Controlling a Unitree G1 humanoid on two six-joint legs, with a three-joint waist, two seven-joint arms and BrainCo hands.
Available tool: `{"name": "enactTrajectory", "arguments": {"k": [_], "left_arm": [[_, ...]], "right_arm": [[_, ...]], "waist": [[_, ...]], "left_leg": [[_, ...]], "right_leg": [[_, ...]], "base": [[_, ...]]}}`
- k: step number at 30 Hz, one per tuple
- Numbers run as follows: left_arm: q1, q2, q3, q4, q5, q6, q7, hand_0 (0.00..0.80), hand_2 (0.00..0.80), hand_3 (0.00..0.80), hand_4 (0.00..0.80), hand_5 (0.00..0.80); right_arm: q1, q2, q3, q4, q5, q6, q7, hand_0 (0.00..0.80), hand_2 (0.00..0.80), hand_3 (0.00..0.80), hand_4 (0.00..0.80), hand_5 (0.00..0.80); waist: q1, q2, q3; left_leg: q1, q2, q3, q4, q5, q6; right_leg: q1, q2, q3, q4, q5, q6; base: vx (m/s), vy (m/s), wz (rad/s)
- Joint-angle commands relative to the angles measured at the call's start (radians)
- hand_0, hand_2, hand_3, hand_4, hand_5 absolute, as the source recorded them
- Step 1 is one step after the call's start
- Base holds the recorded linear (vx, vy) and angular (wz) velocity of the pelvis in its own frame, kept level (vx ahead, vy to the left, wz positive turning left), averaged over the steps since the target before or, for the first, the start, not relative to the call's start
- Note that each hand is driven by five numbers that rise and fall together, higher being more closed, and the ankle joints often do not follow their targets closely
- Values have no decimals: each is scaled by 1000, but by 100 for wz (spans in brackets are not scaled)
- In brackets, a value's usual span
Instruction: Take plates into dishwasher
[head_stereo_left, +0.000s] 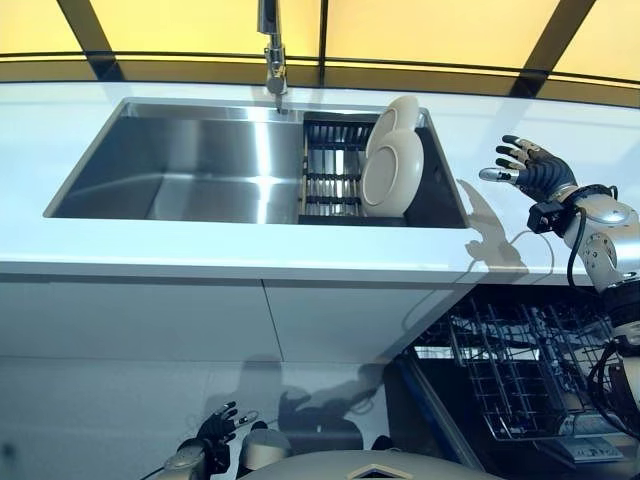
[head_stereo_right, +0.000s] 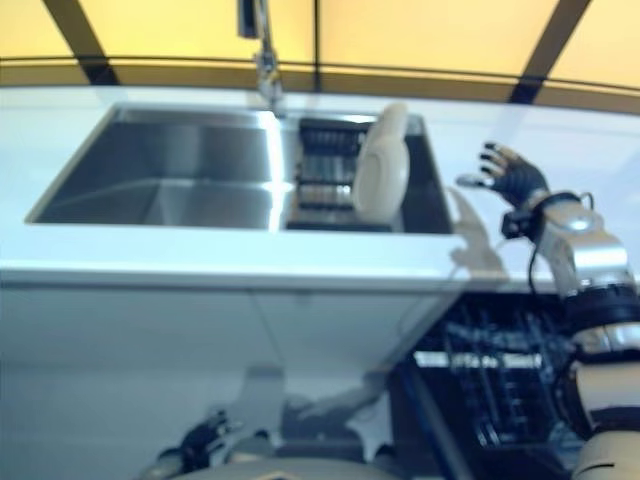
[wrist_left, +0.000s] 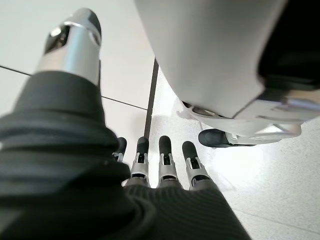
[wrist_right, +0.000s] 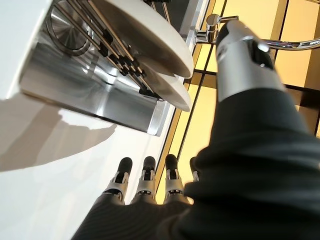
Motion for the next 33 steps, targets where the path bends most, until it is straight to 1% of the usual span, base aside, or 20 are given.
{"name": "enactTrajectory", "arguments": {"k": [1, 8, 15, 22, 28, 33], "left_arm": [[-31, 31, -84, -5, 1, -34, -13, 0, 0, 0, 0, 0], [-21, 26, -96, -7, -1, -37, -11, 0, 0, 0, 0, 0], [-6, 24, -108, -12, 2, -40, -9, 0, 0, 0, 0, 0], [-3, 24, -108, -14, 3, -46, -12, 0, 0, 0, 0, 0], [1, 18, -114, -12, 4, -46, -6, 0, 0, 0, 0, 0], [1, 19, -117, -12, 3, -48, -10, 0, 0, 0, 0, 0]], "right_arm": [[-175, -24, 60, 43, 17, -23, -23, 0, 0, 0, 0, 0], [-209, -4, 90, 66, 4, 10, -25, 0, 0, 0, 0, 0], [-216, 18, 101, 83, 25, 18, -37, 0, 0, 0, 0, 0], [-220, 36, 106, 97, 30, 38, -16, 0, 0, 0, 0, 0], [-220, 68, 116, 119, 31, 75, -4, 0, 0, 0, 0, 0], [-213, 91, 118, 132, 49, 88, 16, 0, 0, 0, 0, 0]], "waist": [[37, -48, -16], [50, -49, -18], [60, -47, -14], [64, -47, -15], [71, -44, -17], [75, -42, -16]], "left_leg": [[-47, -27, -51, -30, 47, 27], [-45, -39, -66, -30, 38, 34], [-44, -45, -81, -30, 33, 38], [-44, -51, -88, -30, 30, 40], [-41, -57, -98, -30, 29, 42], [-43, -61, -106, -30, 29, 44]], "right_leg": [[84, -60, -41, 20, -43, 24], [87, -62, -48, 21, -42, 26], [87, -64, -55, 21, -38, 29], [90, -63, -64, 22, -37, 29], [94, -63, -72, 24, -37, 28], [94, -62, -78, 24, -36, 28]], "base": [[42, 33, 14], [42, 26, 6], [17, 10, 1], [6, 9, 3], [0, 0, 0], [0, 3, 1]]}}
